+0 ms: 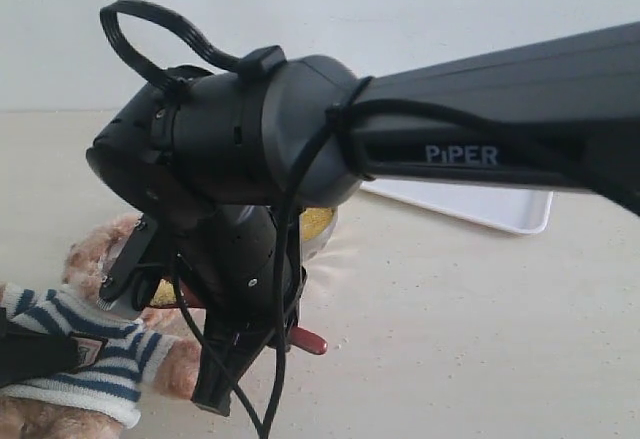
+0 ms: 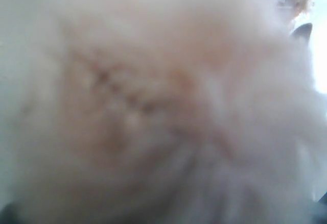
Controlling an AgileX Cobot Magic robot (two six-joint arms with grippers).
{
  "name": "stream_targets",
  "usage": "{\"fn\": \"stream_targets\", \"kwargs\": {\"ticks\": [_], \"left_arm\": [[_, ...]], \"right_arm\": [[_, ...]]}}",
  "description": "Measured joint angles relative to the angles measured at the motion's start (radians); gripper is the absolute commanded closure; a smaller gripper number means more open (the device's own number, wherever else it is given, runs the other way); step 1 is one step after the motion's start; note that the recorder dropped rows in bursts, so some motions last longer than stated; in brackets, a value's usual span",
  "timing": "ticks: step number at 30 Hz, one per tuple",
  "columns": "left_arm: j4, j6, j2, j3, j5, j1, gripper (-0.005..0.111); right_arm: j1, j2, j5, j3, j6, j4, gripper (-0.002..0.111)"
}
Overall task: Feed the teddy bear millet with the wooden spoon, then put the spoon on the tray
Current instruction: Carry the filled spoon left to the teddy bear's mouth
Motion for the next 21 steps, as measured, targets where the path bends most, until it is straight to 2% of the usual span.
{"fn": "stream_targets", "kwargs": {"ticks": [21], "left_arm": [[0.0, 0.0, 0.0, 0.0, 0.0, 0.0, 0.101]], "right_arm": [[0.024, 0.0, -0.004, 0.0, 0.012, -0.118, 0.109]]}}
